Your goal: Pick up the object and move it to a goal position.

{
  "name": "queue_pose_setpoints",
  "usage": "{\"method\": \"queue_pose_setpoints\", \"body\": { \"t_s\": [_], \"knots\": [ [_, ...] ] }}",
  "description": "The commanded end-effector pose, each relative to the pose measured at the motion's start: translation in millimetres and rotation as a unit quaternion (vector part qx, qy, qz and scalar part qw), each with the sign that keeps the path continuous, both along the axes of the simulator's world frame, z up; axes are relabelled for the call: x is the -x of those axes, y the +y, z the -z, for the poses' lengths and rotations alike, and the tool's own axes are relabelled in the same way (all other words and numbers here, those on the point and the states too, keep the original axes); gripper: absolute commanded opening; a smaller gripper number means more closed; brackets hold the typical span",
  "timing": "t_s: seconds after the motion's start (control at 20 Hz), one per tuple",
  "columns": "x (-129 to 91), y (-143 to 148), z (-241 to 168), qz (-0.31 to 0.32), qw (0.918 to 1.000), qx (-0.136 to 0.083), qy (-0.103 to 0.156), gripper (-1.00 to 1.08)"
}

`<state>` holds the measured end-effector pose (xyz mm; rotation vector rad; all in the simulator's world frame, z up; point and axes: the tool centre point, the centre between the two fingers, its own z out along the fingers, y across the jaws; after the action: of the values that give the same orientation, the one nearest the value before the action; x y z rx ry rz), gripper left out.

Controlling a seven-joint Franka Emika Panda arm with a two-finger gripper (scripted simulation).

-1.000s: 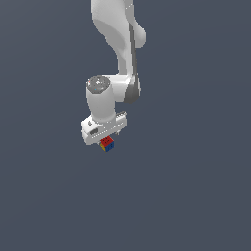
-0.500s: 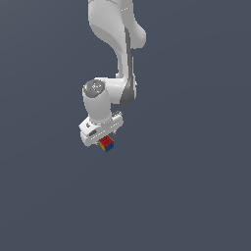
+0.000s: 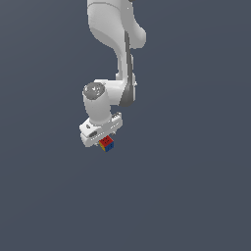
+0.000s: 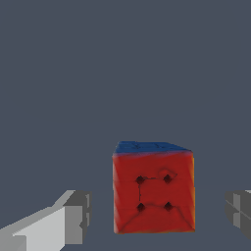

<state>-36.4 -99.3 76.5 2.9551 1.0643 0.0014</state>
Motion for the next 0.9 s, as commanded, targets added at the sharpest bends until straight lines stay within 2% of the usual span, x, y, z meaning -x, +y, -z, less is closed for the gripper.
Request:
{"method": "queue_pose_setpoints", "body": {
  "t_s": [0.0, 0.3, 0.55, 0.6, 0.85],
  "knots": [
    [0.7, 0.2, 9.1, 0.0, 1.0, 0.0, 0.001, 1.0],
    [1.5, 0.2, 36.7, -0.002, 1.0, 0.0, 0.001, 1.0],
    [0.6, 0.0, 43.3, -0.002, 1.0, 0.0, 0.001, 1.0],
    [0.6, 0.0, 43.3, -0.002, 1.0, 0.0, 0.001, -1.0],
    [0.6, 0.0, 43.3, -0.002, 1.0, 0.0, 0.001, -1.0]
  ]
}}
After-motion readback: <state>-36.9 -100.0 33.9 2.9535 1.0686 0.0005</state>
